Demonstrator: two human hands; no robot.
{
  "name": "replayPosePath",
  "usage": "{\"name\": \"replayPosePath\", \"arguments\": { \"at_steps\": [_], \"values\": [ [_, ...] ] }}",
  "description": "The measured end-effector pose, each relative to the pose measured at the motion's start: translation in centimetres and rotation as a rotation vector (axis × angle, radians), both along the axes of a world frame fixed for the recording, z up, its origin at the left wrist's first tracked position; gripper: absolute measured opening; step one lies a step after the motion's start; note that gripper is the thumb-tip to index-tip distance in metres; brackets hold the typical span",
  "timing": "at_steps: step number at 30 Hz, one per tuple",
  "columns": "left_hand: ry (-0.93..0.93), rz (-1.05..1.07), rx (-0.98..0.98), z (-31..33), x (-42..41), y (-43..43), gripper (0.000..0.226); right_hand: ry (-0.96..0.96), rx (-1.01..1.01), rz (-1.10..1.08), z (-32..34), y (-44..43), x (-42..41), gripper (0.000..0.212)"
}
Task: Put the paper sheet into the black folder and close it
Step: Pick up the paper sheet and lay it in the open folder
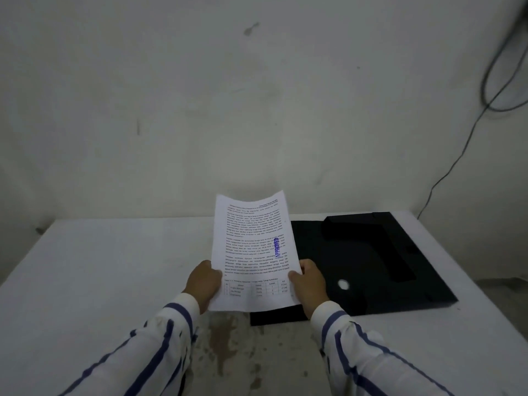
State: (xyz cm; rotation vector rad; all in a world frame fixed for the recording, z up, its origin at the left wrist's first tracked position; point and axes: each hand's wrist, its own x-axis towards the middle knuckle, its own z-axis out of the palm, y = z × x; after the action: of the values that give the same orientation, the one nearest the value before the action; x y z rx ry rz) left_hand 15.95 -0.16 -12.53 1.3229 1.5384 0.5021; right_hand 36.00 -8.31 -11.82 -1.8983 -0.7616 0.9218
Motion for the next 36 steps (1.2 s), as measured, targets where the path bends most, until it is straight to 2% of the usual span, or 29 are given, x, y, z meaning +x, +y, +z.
{"name": "replayPosePath", "arguments": {
  "at_steps": [6, 12, 16, 20, 23, 26, 27, 31, 34, 36],
  "values": [
    [0.037, 0.013, 0.021, -1.6, 8.7, -2.8, 0.017, -0.052, -0.026, -0.001, -1.0, -2.6, 7.8, 0.009],
    [0.066, 0.064, -0.016, -3.4, 12.5, -3.7, 0.012, -0.116, -0.071, 0.032, -2.5, -3.1, 10.5, 0.007],
    [0.093, 0.082, -0.029, -4.7, 13.7, -3.3, 0.029, -0.139, -0.100, 0.044, -3.8, -2.8, 11.0, 0.008],
    [0.125, 0.075, -0.042, -5.9, 14.2, -3.0, 0.032, -0.208, -0.131, 0.062, -4.5, -1.9, 10.9, 0.008],
    [0.148, 0.073, -0.053, -6.4, 14.4, -3.0, 0.033, -0.301, -0.146, 0.102, -4.9, -1.6, 11.1, 0.007],
    [0.169, 0.033, -0.066, -6.5, 14.1, -2.8, 0.032, -0.422, -0.176, 0.218, -5.4, -1.4, 11.1, 0.041],
    [0.164, 0.017, -0.070, -6.6, 14.0, -2.6, 0.030, -0.480, -0.203, 0.254, -5.5, -1.4, 11.1, 0.044],
    [0.127, 0.012, -0.070, -6.7, 13.2, -2.0, 0.013, -0.623, -0.306, 0.337, -5.8, -1.2, 10.9, 0.020],
    [0.167, 0.027, -0.042, -6.6, 12.7, -1.5, 0.018, -0.765, -0.402, 0.412, -6.1, -1.1, 10.9, 0.027],
    [0.206, 0.046, -0.032, -6.7, 12.4, -1.1, 0.030, -0.846, -0.428, 0.472, -6.2, -1.1, 10.8, 0.033]
  ]
}}
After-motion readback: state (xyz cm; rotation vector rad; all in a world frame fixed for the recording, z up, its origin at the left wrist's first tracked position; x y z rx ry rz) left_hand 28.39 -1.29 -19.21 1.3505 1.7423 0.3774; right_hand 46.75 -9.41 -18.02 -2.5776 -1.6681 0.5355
